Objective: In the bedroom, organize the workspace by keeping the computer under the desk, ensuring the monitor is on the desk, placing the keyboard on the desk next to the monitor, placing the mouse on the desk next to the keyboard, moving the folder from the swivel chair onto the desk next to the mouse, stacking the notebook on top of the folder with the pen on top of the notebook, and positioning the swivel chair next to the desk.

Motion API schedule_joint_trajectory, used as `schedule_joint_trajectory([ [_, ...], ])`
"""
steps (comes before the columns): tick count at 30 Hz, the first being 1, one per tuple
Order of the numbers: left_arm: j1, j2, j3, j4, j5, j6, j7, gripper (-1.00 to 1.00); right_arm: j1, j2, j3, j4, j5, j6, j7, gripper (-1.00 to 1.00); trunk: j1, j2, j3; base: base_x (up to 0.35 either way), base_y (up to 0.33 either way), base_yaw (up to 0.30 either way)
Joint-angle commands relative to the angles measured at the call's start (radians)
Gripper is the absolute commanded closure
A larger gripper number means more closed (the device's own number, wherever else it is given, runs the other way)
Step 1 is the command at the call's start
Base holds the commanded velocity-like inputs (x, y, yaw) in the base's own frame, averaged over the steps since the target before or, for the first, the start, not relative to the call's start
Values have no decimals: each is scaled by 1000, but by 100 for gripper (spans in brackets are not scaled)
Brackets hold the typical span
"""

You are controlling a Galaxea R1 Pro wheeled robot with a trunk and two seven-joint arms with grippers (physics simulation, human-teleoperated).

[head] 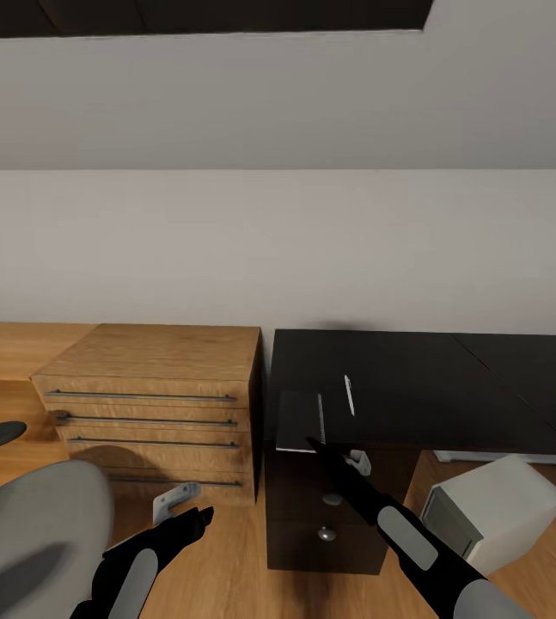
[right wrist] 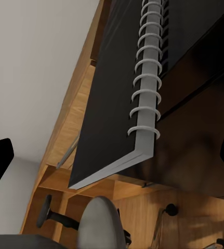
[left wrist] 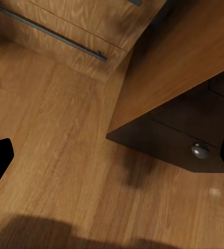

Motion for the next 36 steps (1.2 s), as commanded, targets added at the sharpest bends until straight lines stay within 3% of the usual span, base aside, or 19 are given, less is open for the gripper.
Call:
schedule_joint_trajectory([
  [1,-1,0,-1,-1,11,2,10,-100,-1,-1,4,0,-10,3,3,-100,0,-1,-1,0,0,0],
  [21,-1,0,-1,3,9,2,10,-100,-1,-1,4,0,-7,0,4,-100,0,-1,-1,0,0,0],
  [22,-1,0,-1,3,9,2,10,-100,-1,-1,4,0,-7,0,4,100,0,-1,-1,0,0,0],
  [36,-1,0,-1,5,9,2,10,-100,-1,-2,4,-1,-6,1,3,100,0,-1,-1,0,0,0],
])
